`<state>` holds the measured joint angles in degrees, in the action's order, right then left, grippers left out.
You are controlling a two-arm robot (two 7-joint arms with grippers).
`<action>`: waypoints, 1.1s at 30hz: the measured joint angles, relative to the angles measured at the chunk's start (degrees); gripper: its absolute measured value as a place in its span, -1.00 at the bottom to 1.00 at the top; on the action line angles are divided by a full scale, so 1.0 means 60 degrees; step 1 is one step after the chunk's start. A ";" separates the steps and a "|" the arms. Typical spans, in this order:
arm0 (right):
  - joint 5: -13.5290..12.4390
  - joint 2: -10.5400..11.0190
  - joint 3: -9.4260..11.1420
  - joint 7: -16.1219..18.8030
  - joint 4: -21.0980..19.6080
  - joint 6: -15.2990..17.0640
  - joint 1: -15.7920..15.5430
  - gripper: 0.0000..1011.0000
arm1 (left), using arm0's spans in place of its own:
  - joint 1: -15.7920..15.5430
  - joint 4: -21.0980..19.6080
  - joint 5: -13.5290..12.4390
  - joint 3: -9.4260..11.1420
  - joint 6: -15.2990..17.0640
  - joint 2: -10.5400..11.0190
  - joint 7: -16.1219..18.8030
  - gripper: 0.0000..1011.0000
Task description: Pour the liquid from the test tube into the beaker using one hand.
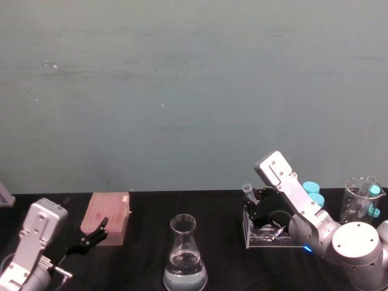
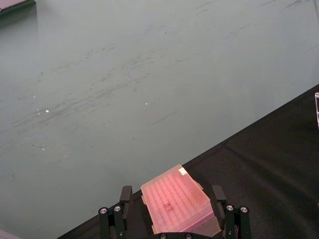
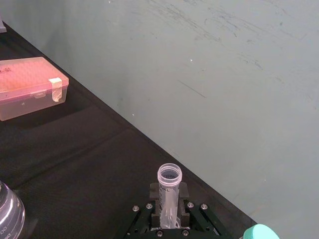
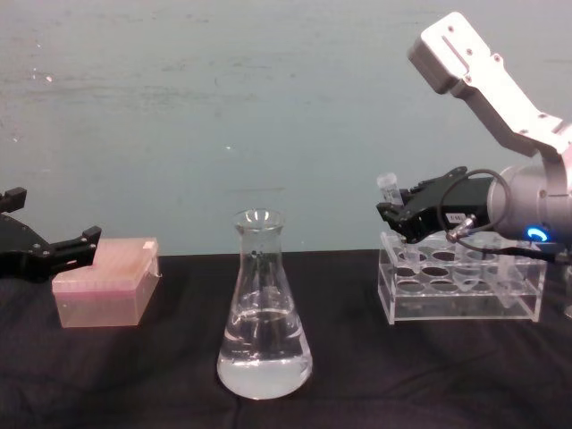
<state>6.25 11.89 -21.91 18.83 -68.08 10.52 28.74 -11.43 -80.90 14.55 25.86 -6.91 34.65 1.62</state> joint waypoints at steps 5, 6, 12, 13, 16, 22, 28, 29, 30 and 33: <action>0.0000 0.0000 0.0003 0.0010 -0.0009 0.0011 -0.0004 -0.59 | 0.0000 0.0000 0.0000 0.0001 0.0000 0.0000 0.0000 0.98; -0.0001 0.0000 0.0003 0.0014 -0.0010 0.0013 -0.0005 -0.57 | 0.0000 0.0000 0.0000 0.0000 -0.0001 0.0000 0.0000 0.98; -0.0005 0.0000 0.0003 0.0023 -0.0018 0.0020 -0.0011 -0.21 | -0.0001 0.0000 -0.0001 0.0000 0.0000 0.0000 0.0000 0.98; -0.0005 0.0000 0.0003 0.0023 -0.0018 0.0020 -0.0011 -0.21 | -0.0001 0.0000 0.0000 0.0000 0.0000 0.0000 0.0001 0.98; -0.0007 0.0000 0.0003 0.0026 -0.0021 0.0024 -0.0012 -0.03 | 0.0000 0.0000 0.0000 0.0000 0.0000 0.0000 0.0000 0.98; -0.0012 0.0000 0.0003 0.0032 -0.0028 0.0030 -0.0012 0.37 | 0.0000 0.0000 -0.0001 0.0000 0.0000 0.0000 0.0000 0.98; -0.0012 0.0000 0.0003 0.0038 -0.0028 0.0032 -0.0012 0.71 | -0.0001 0.0000 0.0000 0.0000 0.0000 0.0000 0.0001 0.98; -0.0013 0.0000 0.0003 0.0038 -0.0027 0.0032 -0.0012 0.73 | -0.0001 0.0000 -0.0001 0.0000 0.0000 0.0000 0.0000 0.98; -0.0012 0.0000 0.0003 0.0039 -0.0027 0.0032 -0.0012 0.83 | -0.0001 0.0000 -0.0001 0.0000 0.0000 0.0000 0.0001 0.98; -0.0013 0.0000 0.0003 0.0039 -0.0027 0.0032 -0.0012 0.98 | -0.0001 0.0000 0.0000 0.0000 0.0000 0.0000 0.0000 0.98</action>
<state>6.18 11.89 -21.89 19.07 -68.24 10.72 28.67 -11.43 -80.90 14.55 25.86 -6.91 34.64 1.62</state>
